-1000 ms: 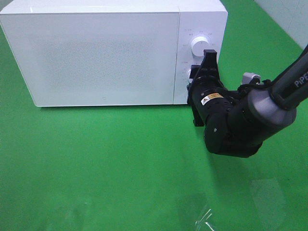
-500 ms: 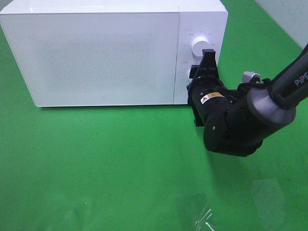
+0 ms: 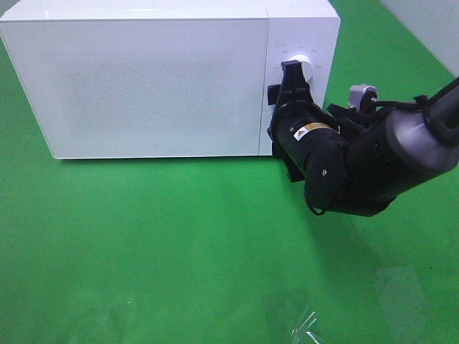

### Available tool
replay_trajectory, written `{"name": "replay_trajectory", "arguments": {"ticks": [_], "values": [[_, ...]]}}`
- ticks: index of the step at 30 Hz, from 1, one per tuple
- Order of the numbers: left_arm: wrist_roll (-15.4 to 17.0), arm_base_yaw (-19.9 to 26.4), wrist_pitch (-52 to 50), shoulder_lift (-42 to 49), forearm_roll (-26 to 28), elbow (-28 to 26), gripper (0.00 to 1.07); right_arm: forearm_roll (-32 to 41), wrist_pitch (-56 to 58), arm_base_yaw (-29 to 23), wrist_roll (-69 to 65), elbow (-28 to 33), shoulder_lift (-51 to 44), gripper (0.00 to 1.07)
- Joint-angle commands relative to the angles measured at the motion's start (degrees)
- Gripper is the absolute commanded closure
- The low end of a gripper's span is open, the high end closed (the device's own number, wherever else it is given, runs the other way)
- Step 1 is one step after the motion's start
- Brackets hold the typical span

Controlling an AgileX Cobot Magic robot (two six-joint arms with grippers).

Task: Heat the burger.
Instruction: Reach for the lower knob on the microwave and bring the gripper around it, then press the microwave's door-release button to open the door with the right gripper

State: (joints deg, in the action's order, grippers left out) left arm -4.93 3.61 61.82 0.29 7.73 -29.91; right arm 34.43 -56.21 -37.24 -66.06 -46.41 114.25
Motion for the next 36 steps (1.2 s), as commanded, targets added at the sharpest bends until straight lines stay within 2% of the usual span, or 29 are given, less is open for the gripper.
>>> {"name": "replay_trajectory", "arguments": {"ticks": [1,7,9,14,16,19,20,23,27,30,36], "values": [[-0.06,0.00,-0.52,0.92,0.11,0.17,0.07,-0.46,0.69,0.57,3.38,0.57,-1.89,0.43],[-0.06,0.00,-0.52,0.92,0.11,0.17,0.07,-0.92,6.88,0.57,11.29,4.87,-6.70,0.43],[-0.06,0.00,-0.52,0.92,0.11,0.17,0.07,-2.29,11.46,0.57,17.88,7.16,-10.20,0.43],[-0.06,0.00,-0.52,0.92,0.11,0.17,0.07,-2.92,14.50,0.57,23.38,8.19,-12.83,0.43],[-0.06,0.00,-0.52,0.92,0.11,0.17,0.07,-6.19,20.00,0.57,31.34,8.37,-15.99,0.43],[-0.06,0.00,-0.52,0.92,0.11,0.17,0.07,-8.94,22.63,0.57,34.21,8.37,-17.65,0.43],[-0.06,0.00,-0.52,0.92,0.11,0.17,0.07,-11.80,24.81,0.57,36.78,8.37,-19.48,0.43],[-0.06,0.00,-0.52,0.92,0.11,0.17,0.07,-13.12,26.07,0.57,38.22,8.37,-20.45,0.43],[-0.06,0.00,-0.52,0.92,0.11,0.17,0.07,-19.60,34.72,0.74,47.04,8.37,-26.07,0.43],[-0.06,0.00,-0.52,0.92,0.11,0.17,0.07,-20.86,38.27,0.74,49.73,8.37,-28.07,0.43],[-0.06,0.00,-0.52,0.92,0.11,0.17,0.07,-25.61,53.11,0.74,58.10,8.37,-33.86,0.43]]}}
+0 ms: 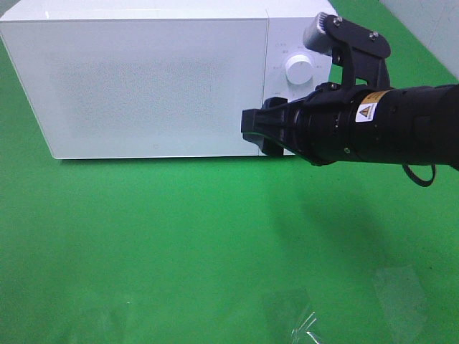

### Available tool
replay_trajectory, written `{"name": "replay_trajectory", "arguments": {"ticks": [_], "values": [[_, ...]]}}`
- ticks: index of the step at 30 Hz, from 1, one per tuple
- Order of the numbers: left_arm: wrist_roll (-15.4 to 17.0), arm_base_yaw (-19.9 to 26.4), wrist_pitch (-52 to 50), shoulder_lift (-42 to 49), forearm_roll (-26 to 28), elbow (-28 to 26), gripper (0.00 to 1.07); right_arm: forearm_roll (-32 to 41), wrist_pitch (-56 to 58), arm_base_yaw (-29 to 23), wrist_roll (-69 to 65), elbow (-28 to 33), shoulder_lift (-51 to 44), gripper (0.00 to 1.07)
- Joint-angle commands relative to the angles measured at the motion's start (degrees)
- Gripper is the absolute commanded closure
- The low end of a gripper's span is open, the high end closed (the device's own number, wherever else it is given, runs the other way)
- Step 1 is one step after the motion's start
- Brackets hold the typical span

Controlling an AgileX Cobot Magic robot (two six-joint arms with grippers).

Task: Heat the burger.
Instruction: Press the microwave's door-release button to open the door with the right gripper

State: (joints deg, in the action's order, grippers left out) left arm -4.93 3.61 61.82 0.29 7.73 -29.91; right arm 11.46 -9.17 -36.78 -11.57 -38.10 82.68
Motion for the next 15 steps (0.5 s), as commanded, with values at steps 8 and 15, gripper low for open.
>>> {"name": "replay_trajectory", "arguments": {"ticks": [8,15], "values": [[-0.06,0.00,-0.52,0.92,0.11,0.17,0.07,-10.77,21.14,0.29,4.64,0.06,-8.14,0.43],[-0.06,0.00,-0.52,0.92,0.11,0.17,0.07,-14.95,35.01,0.29,4.64,0.06,-15.07,0.43]]}}
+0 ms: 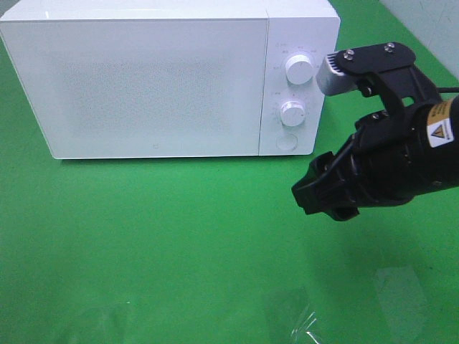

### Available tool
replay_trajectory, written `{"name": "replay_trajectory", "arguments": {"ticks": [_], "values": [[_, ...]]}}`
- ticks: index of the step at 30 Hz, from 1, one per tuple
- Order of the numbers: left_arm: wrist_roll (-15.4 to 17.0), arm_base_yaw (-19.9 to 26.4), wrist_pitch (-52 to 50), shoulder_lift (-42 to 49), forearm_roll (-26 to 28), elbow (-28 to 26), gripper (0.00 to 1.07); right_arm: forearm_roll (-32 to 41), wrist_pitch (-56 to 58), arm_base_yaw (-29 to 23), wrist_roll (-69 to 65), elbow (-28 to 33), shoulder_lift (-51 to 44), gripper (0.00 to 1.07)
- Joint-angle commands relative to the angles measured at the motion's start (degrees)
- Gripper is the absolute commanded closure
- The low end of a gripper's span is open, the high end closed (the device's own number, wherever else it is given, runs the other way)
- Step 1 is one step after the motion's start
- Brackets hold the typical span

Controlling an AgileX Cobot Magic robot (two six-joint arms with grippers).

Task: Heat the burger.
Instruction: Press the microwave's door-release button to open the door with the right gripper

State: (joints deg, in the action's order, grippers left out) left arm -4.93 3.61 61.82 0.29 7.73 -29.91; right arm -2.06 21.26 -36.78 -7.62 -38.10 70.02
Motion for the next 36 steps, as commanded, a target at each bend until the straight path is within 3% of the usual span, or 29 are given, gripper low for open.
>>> {"name": "replay_trajectory", "arguments": {"ticks": [1,9,10,17,20,21,22,23,26,28,36], "values": [[-0.06,0.00,-0.52,0.92,0.11,0.17,0.07,-1.43,4.58,0.29,0.69,0.06,-2.41,0.43],[-0.06,0.00,-0.52,0.92,0.11,0.17,0.07,-1.60,15.53,0.29,0.69,0.06,-10.43,0.43],[-0.06,0.00,-0.52,0.92,0.11,0.17,0.07,-2.12,18.74,0.29,0.69,0.06,-14.84,0.43],[-0.06,0.00,-0.52,0.92,0.11,0.17,0.07,-2.81,21.77,0.92,0.63,0.06,-21.43,0.43],[-0.06,0.00,-0.52,0.92,0.11,0.17,0.07,-2.75,24.29,5.33,0.46,0.06,-24.06,0.43],[-0.06,0.00,-0.52,0.92,0.11,0.17,0.07,-2.75,25.67,9.51,0.46,0.06,-25.84,0.43],[-0.06,0.00,-0.52,0.92,0.11,0.17,0.07,-2.75,25.67,9.51,0.46,0.06,-25.84,0.43],[-0.06,0.00,-0.52,0.92,0.11,0.17,0.07,-2.81,26.64,13.18,0.52,0.06,-27.96,0.43],[-0.06,0.00,-0.52,0.92,0.11,0.17,0.07,-2.92,27.22,16.50,0.52,0.06,-30.71,0.43],[-0.06,0.00,-0.52,0.92,0.11,0.17,0.07,-2.98,26.99,21.20,0.46,1.20,-36.96,0.43],[-0.06,0.00,-0.52,0.92,0.11,0.17,0.07,-2.92,27.44,27.85,0.46,6.19,-49.56,0.43]]}}
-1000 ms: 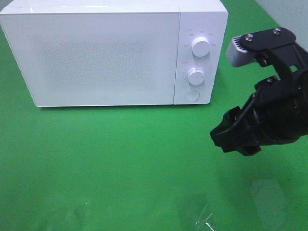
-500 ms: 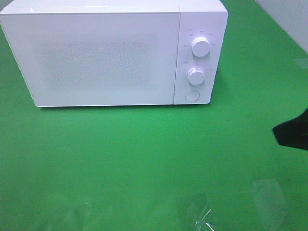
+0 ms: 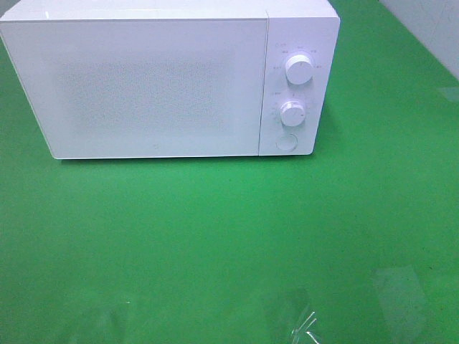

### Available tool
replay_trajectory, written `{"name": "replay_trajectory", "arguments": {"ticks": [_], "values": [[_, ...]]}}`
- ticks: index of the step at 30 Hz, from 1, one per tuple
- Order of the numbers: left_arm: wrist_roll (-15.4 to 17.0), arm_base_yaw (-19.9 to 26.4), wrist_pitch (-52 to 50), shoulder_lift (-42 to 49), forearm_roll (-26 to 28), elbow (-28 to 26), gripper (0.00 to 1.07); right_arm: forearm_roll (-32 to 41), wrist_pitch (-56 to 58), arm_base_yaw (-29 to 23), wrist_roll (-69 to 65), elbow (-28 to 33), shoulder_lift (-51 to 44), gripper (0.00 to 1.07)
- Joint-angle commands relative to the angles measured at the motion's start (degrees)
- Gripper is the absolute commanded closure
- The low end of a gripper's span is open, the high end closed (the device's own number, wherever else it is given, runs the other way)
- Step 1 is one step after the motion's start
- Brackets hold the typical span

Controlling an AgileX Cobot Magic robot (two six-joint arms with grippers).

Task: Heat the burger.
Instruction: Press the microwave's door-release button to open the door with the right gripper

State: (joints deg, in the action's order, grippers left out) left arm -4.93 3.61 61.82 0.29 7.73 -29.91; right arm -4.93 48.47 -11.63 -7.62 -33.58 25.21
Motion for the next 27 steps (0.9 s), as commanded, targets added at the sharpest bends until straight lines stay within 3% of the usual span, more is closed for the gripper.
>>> {"name": "replay_trajectory", "arguments": {"ticks": [1,16,27], "values": [[-0.06,0.00,-0.52,0.92,0.11,0.17,0.07,-0.06,0.23,4.53,0.52,2.64,-8.25,0.43],[-0.06,0.00,-0.52,0.92,0.11,0.17,0.07,-0.17,4.93,9.74,0.29,4.41,-26.70,0.43],[-0.06,0.00,-0.52,0.92,0.11,0.17,0.07,-0.29,6.53,9.74,0.46,5.33,-27.04,0.43]]}}
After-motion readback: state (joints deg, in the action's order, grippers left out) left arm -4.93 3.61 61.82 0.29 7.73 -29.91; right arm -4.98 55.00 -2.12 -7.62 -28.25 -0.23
